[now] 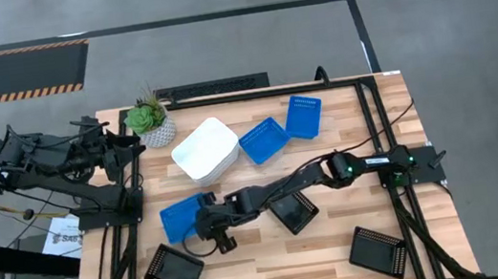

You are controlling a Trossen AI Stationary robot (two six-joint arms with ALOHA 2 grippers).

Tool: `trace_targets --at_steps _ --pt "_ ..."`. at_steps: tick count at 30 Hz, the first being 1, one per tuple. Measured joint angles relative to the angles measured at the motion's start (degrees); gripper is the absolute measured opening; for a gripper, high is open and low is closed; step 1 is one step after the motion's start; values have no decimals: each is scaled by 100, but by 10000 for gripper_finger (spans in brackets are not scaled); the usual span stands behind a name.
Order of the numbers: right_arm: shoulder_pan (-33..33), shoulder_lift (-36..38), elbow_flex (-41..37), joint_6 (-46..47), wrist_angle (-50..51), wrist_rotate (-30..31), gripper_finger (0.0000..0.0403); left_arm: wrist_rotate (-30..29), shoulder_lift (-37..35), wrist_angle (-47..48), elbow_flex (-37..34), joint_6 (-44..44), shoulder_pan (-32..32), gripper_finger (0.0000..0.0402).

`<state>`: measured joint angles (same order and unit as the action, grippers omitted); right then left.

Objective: Stack baskets by color
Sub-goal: Stack the bottom blue bin on the top left blue bin

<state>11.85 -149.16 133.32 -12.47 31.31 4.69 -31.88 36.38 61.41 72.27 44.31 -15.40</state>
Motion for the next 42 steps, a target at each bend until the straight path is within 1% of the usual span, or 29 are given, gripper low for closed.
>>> trace_targets --at_steps 3,6,9,13,19,23,25,28,30,33,36,39,42 --pt "1 130 -22 -26 109 2 9 0 0 0 -1 -2 1 224" --pt "5 509 -22 -220 341 26 8 4 0 0 0 -2 0 224" --pt "-11 1090 -5 -516 697 386 6 59 0 0 0 -4 2 224" --pt "-111 1849 -9 -763 1631 703 5 105 0 1 0 -7 0 224" --pt "-351 3253 -9 -788 3499 1325 3 105 0 2 0 -171 0 224" --pt "-630 4053 -20 -588 4641 1510 3 105 0 2 0 -208 1 224" --pt "-795 4473 -230 -585 4873 1525 3 105 0 2 0 -225 1 224" --pt "-1046 5115 -1048 -818 4699 1474 3 104 0 2 0 -331 2 224" --pt "-1236 5514 -1868 -946 4291 1288 3 86 0 2 0 -334 0 224" --pt "-1516 6120 -3421 -1237 3350 1133 3 6 0 2 0 -332 1 224" --pt "-1823 6633 -4980 -1777 2090 1062 3 -28 0 2 0 -331 1 224" --pt "-2103 6876 -6164 -2279 917 1023 3 -31 0 1 0 -314 2 224" --pt "-2338 6848 -6805 -2618 150 941 5 -37 0 2 0 -310 2 224"
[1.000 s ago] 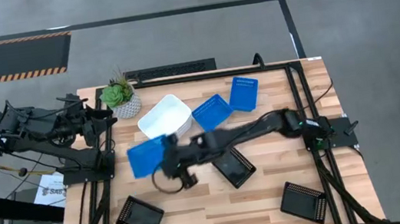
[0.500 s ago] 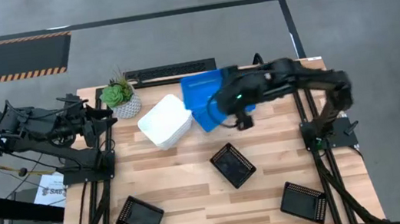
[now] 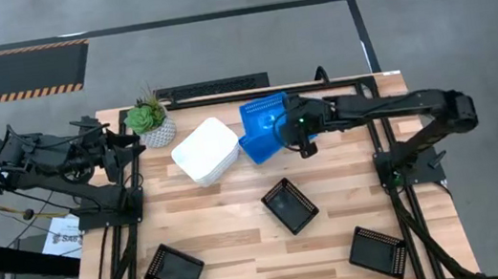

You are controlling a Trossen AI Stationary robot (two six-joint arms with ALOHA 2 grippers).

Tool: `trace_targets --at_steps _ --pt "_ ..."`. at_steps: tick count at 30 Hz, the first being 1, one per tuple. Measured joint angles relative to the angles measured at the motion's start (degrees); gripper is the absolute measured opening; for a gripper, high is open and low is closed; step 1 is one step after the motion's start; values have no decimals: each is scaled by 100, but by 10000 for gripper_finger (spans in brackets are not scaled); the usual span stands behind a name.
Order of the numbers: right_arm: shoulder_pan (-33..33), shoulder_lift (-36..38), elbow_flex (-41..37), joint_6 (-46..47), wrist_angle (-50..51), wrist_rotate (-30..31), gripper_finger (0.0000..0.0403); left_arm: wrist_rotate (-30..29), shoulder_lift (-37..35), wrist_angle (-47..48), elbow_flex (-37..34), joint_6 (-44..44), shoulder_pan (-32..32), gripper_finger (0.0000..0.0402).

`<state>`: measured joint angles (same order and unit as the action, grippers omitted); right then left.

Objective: Stack baskets by color
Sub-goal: Stack the bottom blue bin on the top left blue bin

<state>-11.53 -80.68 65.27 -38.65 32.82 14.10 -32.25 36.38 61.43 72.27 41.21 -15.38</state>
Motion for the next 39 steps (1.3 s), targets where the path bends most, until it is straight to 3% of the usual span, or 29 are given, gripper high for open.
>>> trace_targets --at_steps 4,13,28,39 --pt "-265 -424 -191 -233 -400 -521 3 -54 0 -1 -1 2 -2 224" --pt "-483 -1433 -189 -550 -556 -845 8 -118 0 0 0 22 0 224" --pt "-472 -1097 -187 -414 -387 -1168 12 -144 -2 15 0 20 0 224" --pt "-555 -1636 -191 -83 -512 -1547 23 -164 -2 13 0 0 -2 224"
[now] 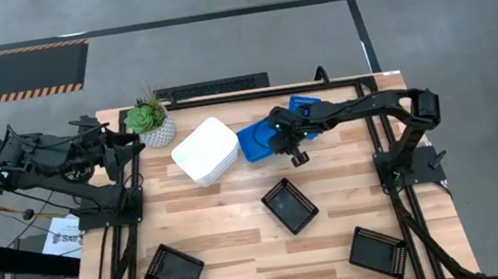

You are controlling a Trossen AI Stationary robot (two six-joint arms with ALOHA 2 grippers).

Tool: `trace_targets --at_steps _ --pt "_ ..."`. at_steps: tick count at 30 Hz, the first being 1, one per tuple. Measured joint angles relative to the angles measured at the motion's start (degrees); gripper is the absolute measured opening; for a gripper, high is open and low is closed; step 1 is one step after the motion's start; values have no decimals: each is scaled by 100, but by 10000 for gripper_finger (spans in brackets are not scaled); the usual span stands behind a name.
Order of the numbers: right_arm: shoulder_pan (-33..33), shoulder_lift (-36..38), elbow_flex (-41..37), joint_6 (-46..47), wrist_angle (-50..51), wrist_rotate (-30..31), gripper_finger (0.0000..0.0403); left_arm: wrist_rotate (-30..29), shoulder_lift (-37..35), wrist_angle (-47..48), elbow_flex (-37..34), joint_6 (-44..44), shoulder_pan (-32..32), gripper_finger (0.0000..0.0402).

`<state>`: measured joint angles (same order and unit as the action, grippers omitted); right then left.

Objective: Stack baskets by color
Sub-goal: Stack the bottom blue bin on the top left blue bin, then stack the right blue bin on the blue bins

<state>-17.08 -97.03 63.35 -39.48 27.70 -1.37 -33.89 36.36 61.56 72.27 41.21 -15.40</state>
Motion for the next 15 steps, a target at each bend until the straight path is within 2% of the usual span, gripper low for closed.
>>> trace_targets --at_steps 6,15 --pt "-73 -4 1 407 0 25 73 -44 0 0 0 0 0 224" --pt "-74 650 20 882 46 222 191 -66 0 -1 -1 0 2 224"
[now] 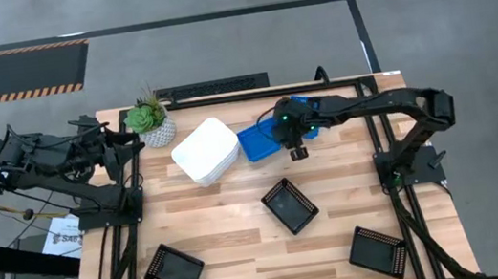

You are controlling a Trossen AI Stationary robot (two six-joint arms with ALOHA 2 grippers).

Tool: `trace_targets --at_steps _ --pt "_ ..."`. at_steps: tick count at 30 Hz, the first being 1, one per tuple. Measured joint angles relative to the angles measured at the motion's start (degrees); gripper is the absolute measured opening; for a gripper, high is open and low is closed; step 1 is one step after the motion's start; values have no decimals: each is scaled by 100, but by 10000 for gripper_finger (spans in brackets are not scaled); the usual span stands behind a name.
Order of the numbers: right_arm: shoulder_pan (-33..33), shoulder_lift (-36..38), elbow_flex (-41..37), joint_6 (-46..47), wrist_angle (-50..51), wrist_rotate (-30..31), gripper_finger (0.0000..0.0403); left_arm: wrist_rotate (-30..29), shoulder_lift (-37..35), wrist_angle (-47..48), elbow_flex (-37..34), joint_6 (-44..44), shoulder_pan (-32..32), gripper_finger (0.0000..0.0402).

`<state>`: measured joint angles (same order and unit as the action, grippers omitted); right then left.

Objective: Stack baskets by color
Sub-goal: Stack the right blue bin on the blue bins

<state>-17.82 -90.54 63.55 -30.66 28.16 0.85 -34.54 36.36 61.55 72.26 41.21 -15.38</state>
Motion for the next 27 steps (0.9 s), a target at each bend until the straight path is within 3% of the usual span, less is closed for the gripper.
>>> trace_targets --at_steps 4,7,14,27 --pt "-84 522 2 555 299 809 214 0 0 1 1 -2 0 224" --pt "-252 816 2 973 754 1074 215 0 0 1 1 -32 -1 224" --pt "-590 876 -283 1629 1230 990 206 -18 0 3 1 -111 -2 224" --pt "-591 871 -1417 1928 178 805 207 -36 0 3 1 -245 -2 224"
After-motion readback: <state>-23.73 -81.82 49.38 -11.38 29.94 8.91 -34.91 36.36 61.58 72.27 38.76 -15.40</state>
